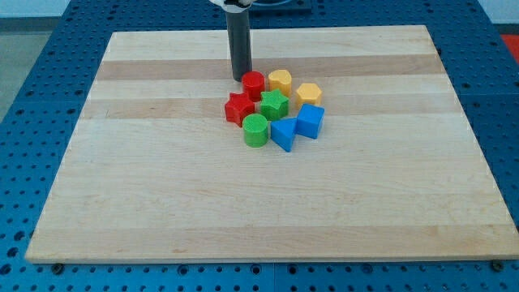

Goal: Nudge the yellow heart a bit left

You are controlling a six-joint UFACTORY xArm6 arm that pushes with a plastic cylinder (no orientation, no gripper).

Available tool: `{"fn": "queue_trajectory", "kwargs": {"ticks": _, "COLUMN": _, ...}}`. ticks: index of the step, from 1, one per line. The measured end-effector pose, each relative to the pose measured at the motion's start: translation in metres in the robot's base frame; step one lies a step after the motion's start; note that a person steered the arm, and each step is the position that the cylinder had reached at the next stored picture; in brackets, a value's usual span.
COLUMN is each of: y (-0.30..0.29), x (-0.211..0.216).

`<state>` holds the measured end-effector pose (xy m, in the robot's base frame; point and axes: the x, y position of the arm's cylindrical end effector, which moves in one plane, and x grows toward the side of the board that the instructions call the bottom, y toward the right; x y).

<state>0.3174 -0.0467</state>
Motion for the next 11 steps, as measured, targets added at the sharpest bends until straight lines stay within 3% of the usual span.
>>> {"fn": "queue_trajectory", "kwargs": {"ticks": 2, "y": 0.007, "x": -0.02}}
{"fn": "queue_trajectory", "kwargs": {"ticks": 4, "y": 0.103, "x": -0.013}}
{"fn": "queue_trajectory", "kwargs": {"ticks": 5, "y": 0.121, "x": -0.004}}
{"fn": "queue_trajectory", "kwargs": {"ticks": 11, "y": 0.08, "x": 0.032}}
